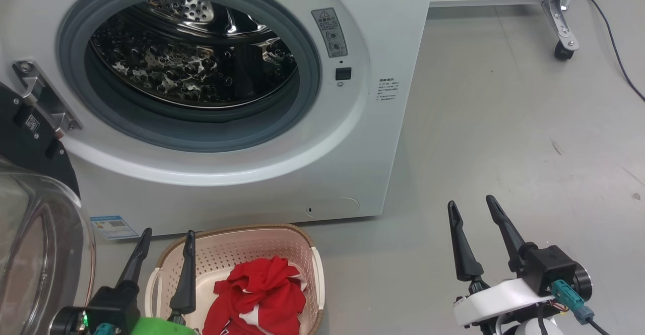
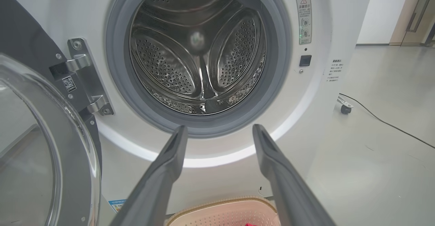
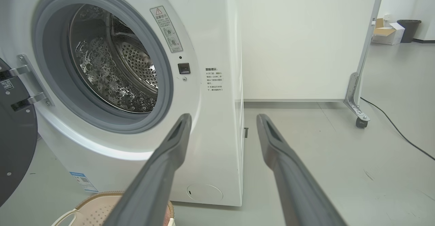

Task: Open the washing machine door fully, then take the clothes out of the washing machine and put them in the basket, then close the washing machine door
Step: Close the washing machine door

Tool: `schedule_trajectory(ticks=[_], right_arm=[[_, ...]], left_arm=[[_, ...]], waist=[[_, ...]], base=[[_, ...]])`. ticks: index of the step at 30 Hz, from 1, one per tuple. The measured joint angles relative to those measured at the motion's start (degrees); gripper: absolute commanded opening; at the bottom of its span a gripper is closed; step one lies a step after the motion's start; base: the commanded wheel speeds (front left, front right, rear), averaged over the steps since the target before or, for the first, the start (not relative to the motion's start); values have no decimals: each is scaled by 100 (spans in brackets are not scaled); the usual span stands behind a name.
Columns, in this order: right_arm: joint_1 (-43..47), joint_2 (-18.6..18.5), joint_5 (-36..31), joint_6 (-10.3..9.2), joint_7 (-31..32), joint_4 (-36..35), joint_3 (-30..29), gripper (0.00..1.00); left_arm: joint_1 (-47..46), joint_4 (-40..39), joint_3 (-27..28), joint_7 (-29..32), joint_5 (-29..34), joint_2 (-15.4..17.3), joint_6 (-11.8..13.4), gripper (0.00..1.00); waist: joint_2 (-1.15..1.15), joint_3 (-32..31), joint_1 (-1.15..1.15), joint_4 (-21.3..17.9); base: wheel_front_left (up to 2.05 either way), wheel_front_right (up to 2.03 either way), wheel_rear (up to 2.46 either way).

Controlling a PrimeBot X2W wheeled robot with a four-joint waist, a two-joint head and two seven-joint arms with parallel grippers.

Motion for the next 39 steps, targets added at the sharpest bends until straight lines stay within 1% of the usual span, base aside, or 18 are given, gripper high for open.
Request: schedule_trajectory(ticks=[25,39], right_arm=[[5,0,0,1,0,-3,7,100],[63,0,0,1,0,-2,7,100]], left_arm=[[92,-179,-40,56,8,9,5,100],[104,-223,-38,56,7,14,32,100]], waist=[[0,-28,0,-27],[0,-58,0,-27]], base=[[-104,104,0],[-57,57,0]])
